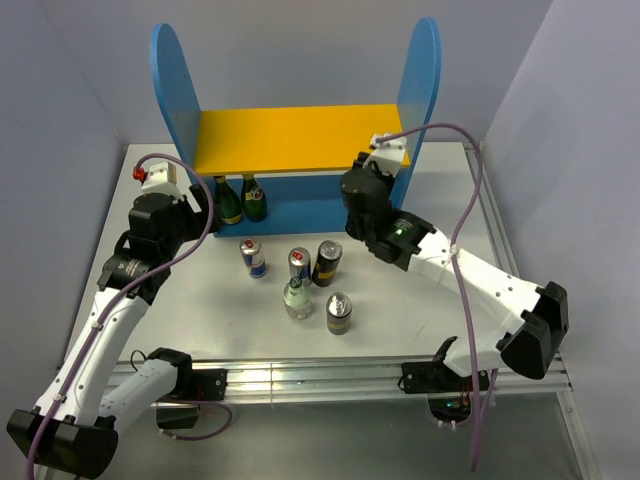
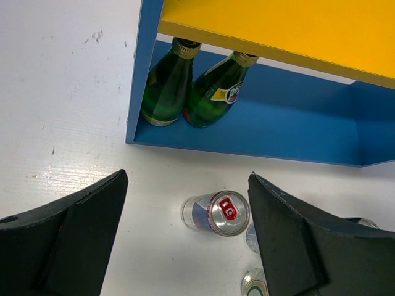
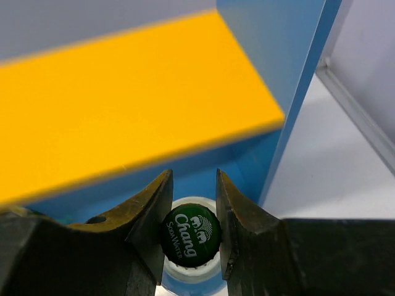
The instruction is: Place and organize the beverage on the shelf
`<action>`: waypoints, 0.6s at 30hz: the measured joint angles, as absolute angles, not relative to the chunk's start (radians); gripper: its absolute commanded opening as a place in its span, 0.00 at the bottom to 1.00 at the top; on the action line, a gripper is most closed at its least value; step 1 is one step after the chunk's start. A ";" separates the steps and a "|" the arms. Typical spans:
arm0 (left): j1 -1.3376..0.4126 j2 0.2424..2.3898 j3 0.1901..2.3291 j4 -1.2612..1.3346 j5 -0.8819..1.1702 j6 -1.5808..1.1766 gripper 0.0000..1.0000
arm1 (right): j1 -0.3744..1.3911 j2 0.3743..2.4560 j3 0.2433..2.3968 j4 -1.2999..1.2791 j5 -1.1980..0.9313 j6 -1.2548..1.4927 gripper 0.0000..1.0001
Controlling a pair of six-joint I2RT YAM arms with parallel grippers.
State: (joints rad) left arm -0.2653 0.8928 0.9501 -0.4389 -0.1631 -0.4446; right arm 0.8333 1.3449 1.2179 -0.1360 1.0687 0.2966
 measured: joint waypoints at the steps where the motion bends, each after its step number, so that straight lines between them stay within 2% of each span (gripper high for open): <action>1: -0.265 0.893 0.950 -0.439 -0.163 -0.444 0.85 | 0.833 1.344 1.248 -0.136 1.069 0.280 0.00; 11: -0.265 0.893 0.950 -0.439 -0.164 -0.438 0.85 | 0.833 1.354 1.566 -0.116 1.070 0.038 0.00; 18: -0.265 0.893 0.950 -0.439 -0.167 -0.438 0.85 | 0.790 1.459 1.772 -0.064 1.057 -0.094 0.00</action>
State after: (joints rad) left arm -0.2653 0.8928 0.9501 -0.4393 -0.1665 -0.4381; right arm 0.7902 1.4593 1.7718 -0.0635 1.0573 -0.0940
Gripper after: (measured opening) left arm 0.853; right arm 0.388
